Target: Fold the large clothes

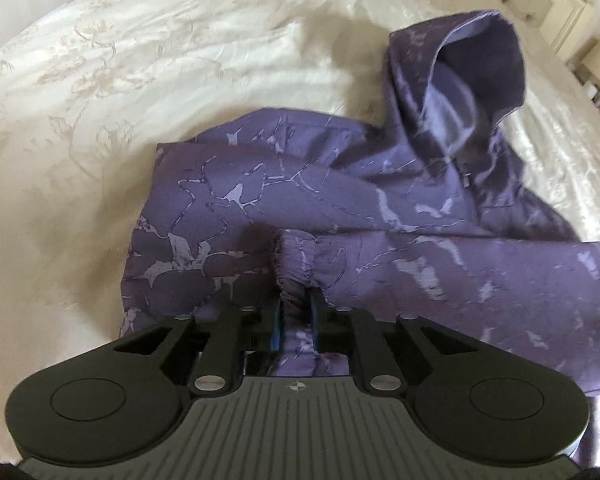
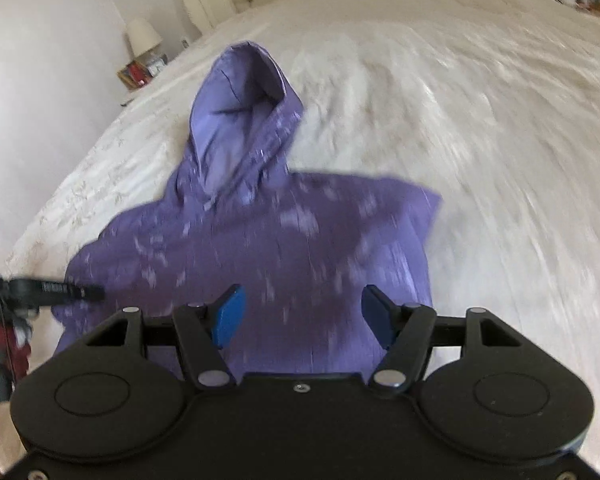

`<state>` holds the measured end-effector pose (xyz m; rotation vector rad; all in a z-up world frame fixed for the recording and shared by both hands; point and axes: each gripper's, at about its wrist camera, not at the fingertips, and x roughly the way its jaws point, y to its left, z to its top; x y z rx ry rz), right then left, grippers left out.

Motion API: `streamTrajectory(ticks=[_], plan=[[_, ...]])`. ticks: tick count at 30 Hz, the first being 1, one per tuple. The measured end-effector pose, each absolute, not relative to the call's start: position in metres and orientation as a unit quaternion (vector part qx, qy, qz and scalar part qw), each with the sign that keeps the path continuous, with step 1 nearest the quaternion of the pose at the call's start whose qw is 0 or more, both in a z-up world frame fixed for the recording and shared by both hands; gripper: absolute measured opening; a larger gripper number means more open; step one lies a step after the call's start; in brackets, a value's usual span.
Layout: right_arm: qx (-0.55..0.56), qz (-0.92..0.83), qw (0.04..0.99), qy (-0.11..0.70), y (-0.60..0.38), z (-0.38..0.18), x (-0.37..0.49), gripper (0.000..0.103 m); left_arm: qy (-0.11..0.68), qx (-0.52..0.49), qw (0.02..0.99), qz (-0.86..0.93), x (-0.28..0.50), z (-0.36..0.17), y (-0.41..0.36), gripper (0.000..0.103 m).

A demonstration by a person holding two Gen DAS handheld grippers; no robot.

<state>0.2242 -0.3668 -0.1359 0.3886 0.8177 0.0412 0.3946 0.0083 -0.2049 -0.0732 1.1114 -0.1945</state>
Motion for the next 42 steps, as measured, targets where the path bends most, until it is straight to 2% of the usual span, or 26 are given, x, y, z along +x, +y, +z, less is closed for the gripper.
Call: streamTrajectory(ticks=[5, 10, 12, 18, 24, 26, 28, 33, 37, 42], plan=[[0.188, 0.022, 0.888, 0.42, -0.385, -0.164, 0.285, 0.068, 0.534, -0.01, 0.84, -0.099, 0.4, -0.219, 0.005, 0.019], [0.207, -0.045, 0.852, 0.479, -0.43, -0.211, 0.336, 0.059, 0.526, -0.001, 0.844, -0.107, 0.396, -0.225, 0.005, 0.02], [0.208, -0.065, 0.854, 0.472, -0.445, -0.205, 0.342, 0.062, 0.525, 0.001, 0.844, -0.108, 0.396, -0.225, 0.005, 0.02], [0.241, -0.065, 0.876, 0.412, -0.477, -0.164, 0.292, 0.063, 0.521, 0.019, 0.845, -0.119, 0.391, -0.209, 0.004, 0.02], [0.193, -0.089, 0.877, 0.431, -0.467, -0.166, 0.206, 0.063, 0.474, 0.063, 0.866, -0.145, 0.367, -0.157, -0.009, 0.021], [0.177, -0.097, 0.873, 0.444, -0.457, -0.17, 0.186, 0.06, 0.465, 0.072, 0.865, -0.173, 0.364, -0.144, -0.028, 0.024], [0.147, -0.093, 0.872, 0.457, -0.444, -0.177, 0.171, 0.048, 0.462, 0.084, 0.858, -0.208, 0.365, -0.137, -0.055, 0.028], [0.041, -0.047, 0.883, 0.465, -0.41, -0.188, 0.165, 0.045, 0.471, 0.085, 0.819, -0.316, 0.374, -0.137, -0.152, 0.028], [0.008, -0.012, 0.893, 0.45, -0.4, -0.186, 0.17, 0.045, 0.471, 0.103, 0.785, -0.389, 0.375, -0.146, -0.237, 0.028], [-0.037, 0.026, 0.898, 0.437, -0.39, -0.188, 0.177, 0.045, 0.493, 0.148, 0.746, -0.422, 0.38, -0.187, -0.309, 0.028]])
